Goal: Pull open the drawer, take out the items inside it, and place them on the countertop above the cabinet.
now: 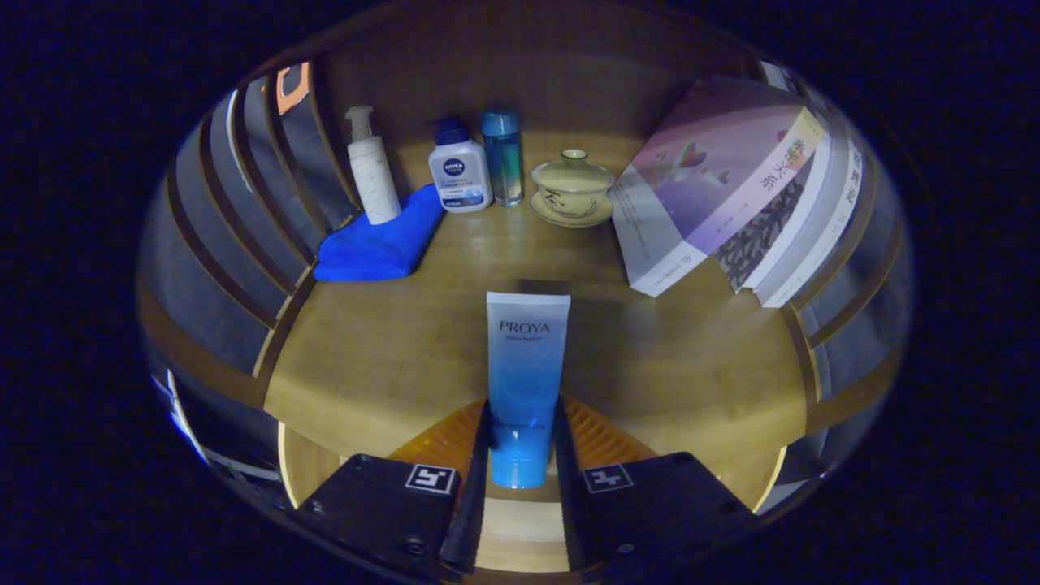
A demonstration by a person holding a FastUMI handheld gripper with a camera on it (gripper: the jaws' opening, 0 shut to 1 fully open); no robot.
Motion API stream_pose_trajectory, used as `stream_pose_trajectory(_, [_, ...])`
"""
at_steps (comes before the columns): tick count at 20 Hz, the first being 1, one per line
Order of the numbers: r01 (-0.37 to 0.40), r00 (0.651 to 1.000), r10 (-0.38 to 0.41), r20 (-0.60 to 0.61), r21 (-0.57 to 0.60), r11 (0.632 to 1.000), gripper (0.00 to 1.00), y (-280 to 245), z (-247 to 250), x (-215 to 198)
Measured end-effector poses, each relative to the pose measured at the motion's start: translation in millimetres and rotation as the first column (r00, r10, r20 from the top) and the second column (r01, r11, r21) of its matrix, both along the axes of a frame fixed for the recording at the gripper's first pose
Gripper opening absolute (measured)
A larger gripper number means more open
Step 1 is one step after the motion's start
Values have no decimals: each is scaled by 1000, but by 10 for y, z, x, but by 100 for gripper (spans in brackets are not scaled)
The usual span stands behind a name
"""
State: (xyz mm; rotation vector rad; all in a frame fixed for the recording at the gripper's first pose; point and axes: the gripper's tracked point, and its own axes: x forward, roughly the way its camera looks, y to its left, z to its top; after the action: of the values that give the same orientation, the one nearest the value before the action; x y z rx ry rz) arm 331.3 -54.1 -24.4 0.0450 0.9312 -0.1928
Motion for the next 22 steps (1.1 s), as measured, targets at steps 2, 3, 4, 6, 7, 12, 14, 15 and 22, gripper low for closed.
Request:
stream_pose_trajectory(2, [3,1000,-3,23,-1,1000,49,3,37,11])
stream_pose_trajectory(3, [9,999,-9,43,4,1000,51,-10,77,-6])
stream_pose_trajectory(4, [10,998,-11,55,18,1000,51,20,139,-63])
stream_pose_trajectory(6, [0,995,-3,95,35,999,52,61,247,-230])
stream_pose_trajectory(7, [-19,993,15,121,38,999,52,90,305,-332])
stream_pose_trajectory(12, [-120,958,98,268,67,990,52,392,534,-1030])
stream_pose_trajectory(14, [-159,933,124,339,77,984,63,535,587,-1306])
stream_pose_trajectory(15, [-179,921,140,363,75,981,63,598,577,-1448])
stream_pose_trajectory(22, [-252,834,217,507,0,968,73,862,405,-2297])
